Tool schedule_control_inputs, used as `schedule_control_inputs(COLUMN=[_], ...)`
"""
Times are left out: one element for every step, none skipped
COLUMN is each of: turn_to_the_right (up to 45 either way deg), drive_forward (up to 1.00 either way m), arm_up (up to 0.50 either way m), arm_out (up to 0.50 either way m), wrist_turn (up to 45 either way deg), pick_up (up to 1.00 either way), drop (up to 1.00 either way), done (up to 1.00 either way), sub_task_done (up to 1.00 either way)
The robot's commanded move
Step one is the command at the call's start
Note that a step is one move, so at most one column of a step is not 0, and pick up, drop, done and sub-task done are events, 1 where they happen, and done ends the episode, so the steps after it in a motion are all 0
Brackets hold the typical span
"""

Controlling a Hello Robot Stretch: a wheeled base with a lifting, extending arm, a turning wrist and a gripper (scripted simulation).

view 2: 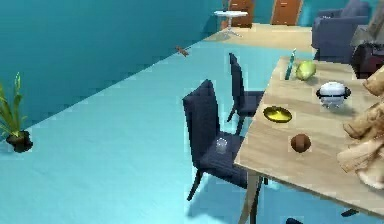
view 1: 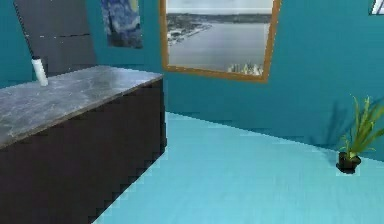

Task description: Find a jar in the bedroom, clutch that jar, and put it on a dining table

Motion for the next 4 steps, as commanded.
schedule_control_inputs(turn_to_the_right=[0.0, 45.0, 15.0, 0.0], drive_forward=[0.20, 0.00, 0.00, 1.00], arm_up=[0.00, 0.00, 0.00, 0.00], arm_out=[0.00, 0.00, 0.00, 0.00], wrist_turn=[0.0, 0.0, 0.0, 0.0], pick_up=[0.00, 0.00, 0.00, 0.00], drop=[0.00, 0.00, 0.00, 0.00], done=[0.00, 0.00, 0.00, 0.00], sub_task_done=[0.00, 0.00, 0.00, 0.00])
